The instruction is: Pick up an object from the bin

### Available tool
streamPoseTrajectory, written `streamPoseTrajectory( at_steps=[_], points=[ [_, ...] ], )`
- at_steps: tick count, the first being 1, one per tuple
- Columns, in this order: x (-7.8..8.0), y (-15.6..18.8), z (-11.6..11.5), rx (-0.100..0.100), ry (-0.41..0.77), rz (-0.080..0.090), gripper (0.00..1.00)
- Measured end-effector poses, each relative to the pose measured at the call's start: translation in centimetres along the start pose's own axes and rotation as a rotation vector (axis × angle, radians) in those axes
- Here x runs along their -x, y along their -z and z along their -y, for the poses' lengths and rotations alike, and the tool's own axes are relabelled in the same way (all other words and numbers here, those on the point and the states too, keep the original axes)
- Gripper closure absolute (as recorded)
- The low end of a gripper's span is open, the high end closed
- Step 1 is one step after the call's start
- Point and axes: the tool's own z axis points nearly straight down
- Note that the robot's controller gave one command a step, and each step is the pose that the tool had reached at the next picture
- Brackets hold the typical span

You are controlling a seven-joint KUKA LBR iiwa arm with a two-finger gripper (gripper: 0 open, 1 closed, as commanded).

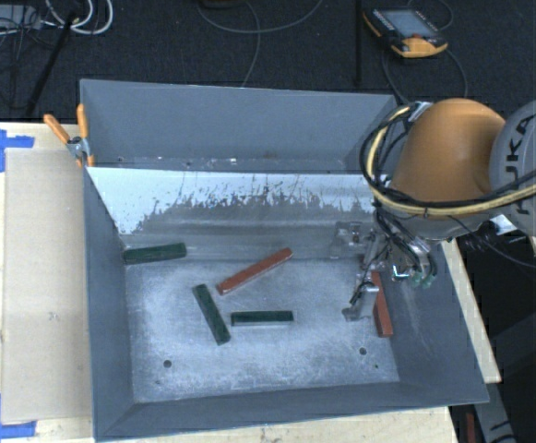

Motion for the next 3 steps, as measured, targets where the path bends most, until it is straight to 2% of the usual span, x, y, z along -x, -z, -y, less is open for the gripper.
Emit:
streamPoseTrajectory(
  at_steps=[1, 2, 3],
  points=[
    [0.9, -13.2, -5.3, 0.001, 0.012, 0.001, 0.0],
    [1.0, -12.7, -5.1, -0.001, 0.012, 0.007, 1.0],
    [0.6, -2.9, -5.3, -0.001, 0.038, 0.017, 1.0]
  ],
)
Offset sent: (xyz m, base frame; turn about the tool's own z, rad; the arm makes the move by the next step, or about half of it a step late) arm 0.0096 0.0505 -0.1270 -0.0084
